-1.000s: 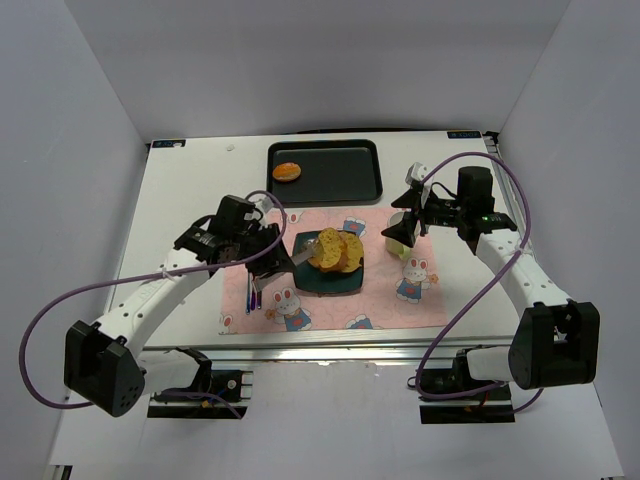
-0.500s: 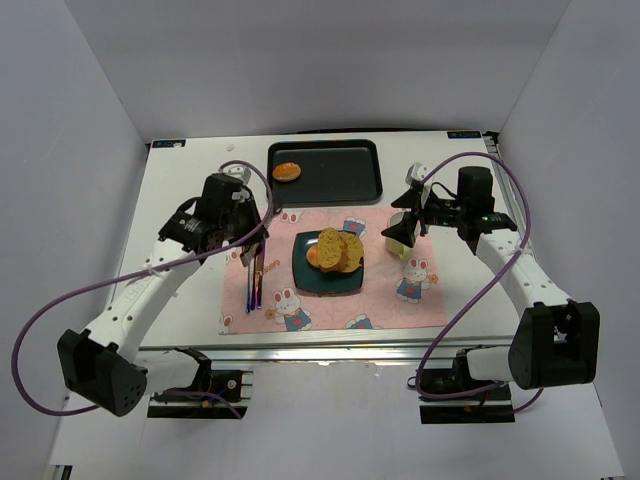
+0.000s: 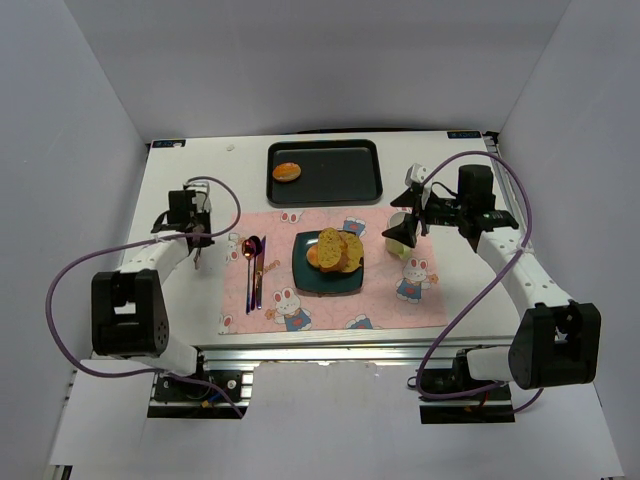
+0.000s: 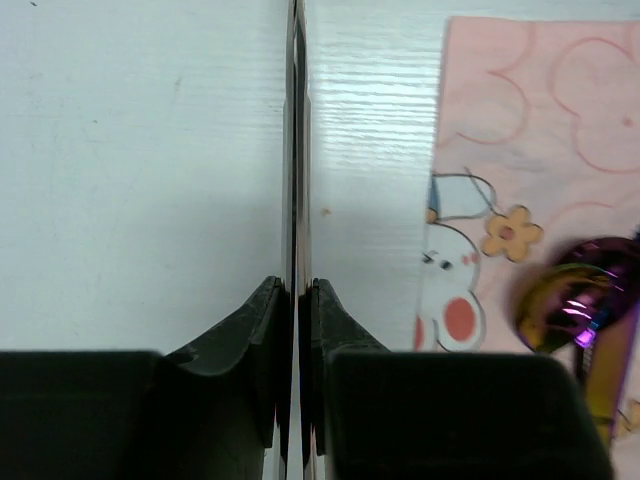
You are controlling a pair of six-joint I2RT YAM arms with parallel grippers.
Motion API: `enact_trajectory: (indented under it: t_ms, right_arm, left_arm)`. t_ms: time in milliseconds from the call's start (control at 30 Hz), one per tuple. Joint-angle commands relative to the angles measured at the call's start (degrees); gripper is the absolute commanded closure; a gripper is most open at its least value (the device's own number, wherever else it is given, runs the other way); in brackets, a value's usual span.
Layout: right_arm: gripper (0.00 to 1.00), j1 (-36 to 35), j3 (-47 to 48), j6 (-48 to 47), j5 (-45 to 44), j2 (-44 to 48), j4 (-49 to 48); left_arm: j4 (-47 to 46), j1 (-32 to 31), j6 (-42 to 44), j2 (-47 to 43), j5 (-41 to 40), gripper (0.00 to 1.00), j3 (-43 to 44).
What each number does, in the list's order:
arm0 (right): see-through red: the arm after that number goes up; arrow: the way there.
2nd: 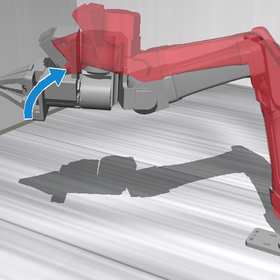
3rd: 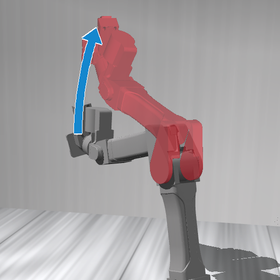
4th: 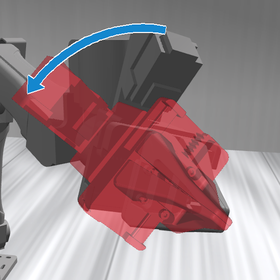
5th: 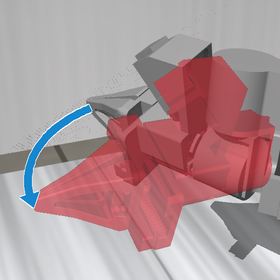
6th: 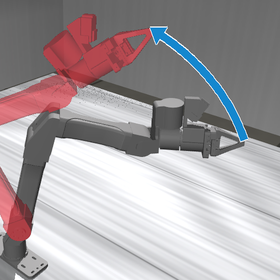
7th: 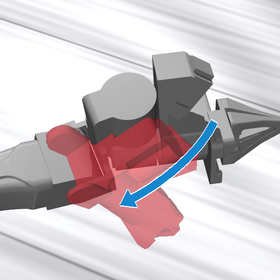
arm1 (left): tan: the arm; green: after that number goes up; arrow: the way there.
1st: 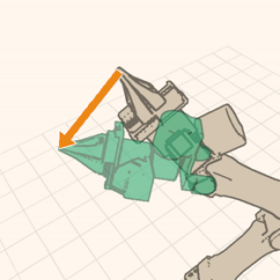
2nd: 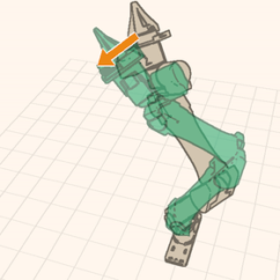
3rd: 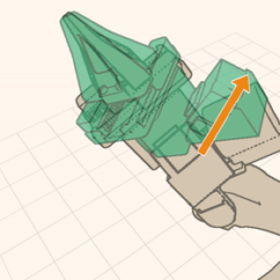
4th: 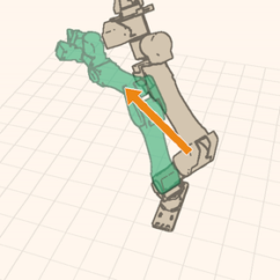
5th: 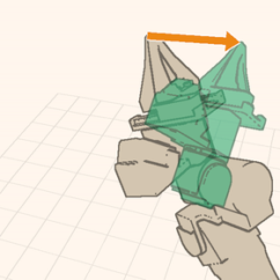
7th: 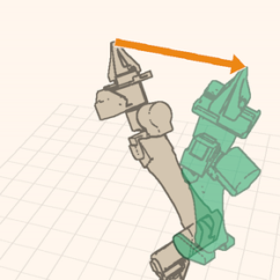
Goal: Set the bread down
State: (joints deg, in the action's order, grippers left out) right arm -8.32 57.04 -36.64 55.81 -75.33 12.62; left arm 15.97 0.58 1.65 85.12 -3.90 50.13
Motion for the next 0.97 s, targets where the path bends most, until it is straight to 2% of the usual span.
enact_trajectory:
  t_ms: [0, 100, 133, 200, 233, 333, 367, 433, 467, 533, 600, 633, 667, 700, 733, 833, 933]
  right_arm:
    - [0.13, 0.2, 2.6, -1.1, 1.4, 1.2, 0.7]
    - [0.13, 0.2, 2.7, -1.5, 1.1, 1.2, 1.4]
    - [0.13, 0.2, 2.8, -1.7, 1.1, 1.2, 2.0]
    - [0.13, 0.2, 3.2, -1.9, 1.3, 0.9, 2.6]
    - [0.13, 0.2, 3.3, -2.0, 1.3, 0.8, 3.1]
    - [0.12, 0.1, 4.4, -2.6, 1.5, 0.2, 4.3]
    - [0.12, 0.2, 4.7, -2.9, 1.5, 0.0, 5.5]
    - [0.11, 0.2, 6.1, -3.5, 1.2, -0.8, 7.4]
    - [0.11, 0.2, 6.8, -3.9, 1.4, -1.2, 10.6]
    - [0.11, 0.1, 8.8, -4.8, 0.2, -1.9, 13.9]
    - [0.11, -0.4, 8.3, 0.9, -7.4, -1.3, 9.5]
    - [0.11, -0.8, 7.4, 8.1, -12.0, -1.0, 7.4]
    - [0.11, -1.4, 7.4, 10.4, -20.7, -0.8, 6.0]
    - [0.11, -2.2, 7.7, 11.8, -24.0, -0.7, 5.1]
    - [0.11, -2.3, 8.9, 14.1, -29.4, -0.8, 4.5]
    - [0.11, -2.3, 10.8, 15.5, -32.4, -0.9, 3.2]
    - [0.10, -2.3, 9.9, 15.5, -29.1, 0.4, -2.0]
  left_arm:
    - [-10.2, 2.8, 4.2, 1.6, 3.8, 0.90, -2.9]
    - [-11.0, 4.0, 3.0, 4.6, 5.5, 0.82, -4.1]
    - [-11.3, 4.3, 1.0, 6.2, 5.2, 0.72, -4.3]
    - [-10.7, 5.7, -0.8, 7.5, 4.7, 0.61, -4.8]
    - [-10.2, 6.1, -2.1, 8.7, 4.7, 0.51, -4.9]
    - [-6.9, 7.2, -3.8, 10.4, 3.0, 0.47, -3.8]
    - [-6.4, 7.6, -4.0, 10.8, 2.9, 0.41, -3.6]
    - [-6.2, 8.5, -4.6, 10.1, 3.1, 0.36, -3.9]
    - [-6.5, 8.7, -5.0, 8.5, 3.3, 0.29, -4.1]
    - [-6.7, 9.1, -5.5, 6.6, 3.5, 0.26, -3.9]
    - [-6.6, 9.2, -6.0, 3.3, 3.8, 0.21, -3.5]
    - [-6.5, 9.2, -6.6, 2.2, 3.8, 0.20, -3.0]
    - [-6.3, 9.2, -6.8, 0.9, 5.7, 0.19, -2.7]
    - [-6.1, 9.2, -7.2, -1.7, 6.2, 0.16, -2.5]
    - [-6.1, 9.1, -8.3, -3.3, 6.7, 0.03, -2.5]
    - [-6.6, 9.2, -11.1, -10.1, 7.3, 0.02, -3.1]
    - [-7.5, 9.2, -15.6, -17.7, 7.3, 0.02, -5.0]
